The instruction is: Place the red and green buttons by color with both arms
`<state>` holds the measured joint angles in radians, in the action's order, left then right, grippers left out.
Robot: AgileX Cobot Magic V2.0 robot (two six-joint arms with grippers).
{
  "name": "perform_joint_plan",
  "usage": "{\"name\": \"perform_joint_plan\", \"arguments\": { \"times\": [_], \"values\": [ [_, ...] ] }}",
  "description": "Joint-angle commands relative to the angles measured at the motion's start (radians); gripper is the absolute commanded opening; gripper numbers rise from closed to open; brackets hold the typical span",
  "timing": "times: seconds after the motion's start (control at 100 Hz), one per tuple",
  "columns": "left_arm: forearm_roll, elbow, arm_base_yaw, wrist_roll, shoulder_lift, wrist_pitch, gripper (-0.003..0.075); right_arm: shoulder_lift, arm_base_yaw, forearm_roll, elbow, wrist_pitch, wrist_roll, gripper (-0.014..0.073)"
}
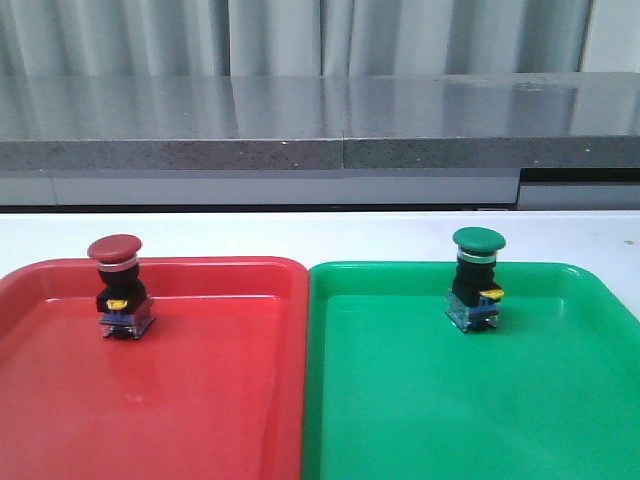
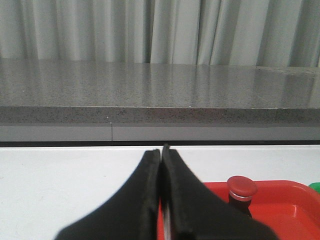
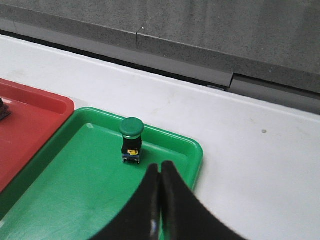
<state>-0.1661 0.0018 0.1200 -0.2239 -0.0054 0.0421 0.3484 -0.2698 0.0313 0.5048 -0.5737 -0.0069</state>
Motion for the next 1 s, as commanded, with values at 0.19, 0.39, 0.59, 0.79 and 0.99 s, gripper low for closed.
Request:
{"name": "perform_joint_plan", "arguments": {
  "times": [0.19, 0.39, 0.59, 0.79, 0.99],
  "values": [
    [0.000, 0.041, -0.002, -0.005, -0.029, -0.079, -0.0019, -0.108, 0.105, 0.010, -0.135, 0.331, -0.009, -0.0067],
    [0.000, 0.041, -0.002, -0.005, -0.029, -0.079, -0.0019, -0.234, 0.227, -0.054, -0.330, 0.552, -0.009, -0.0067],
    [0.000, 0.041, -0.002, -0.005, -0.029, -0.079, -0.0019, -0.371, 0.242, -0.074, -0.466, 0.602, -0.009, -0.0067],
    [0.000, 0.041, -0.002, -0.005, -0.029, -0.079, -0.0019, -0.378, 0.242, -0.074, -0.518, 0.602, -0.008, -0.0067],
    [0.000, 0.041, -0.002, -0.005, -0.029, -0.079, -0.0019, -0.378, 0.242, -0.074, -0.518, 0.603, -0.009, -0.0067]
  ]
}}
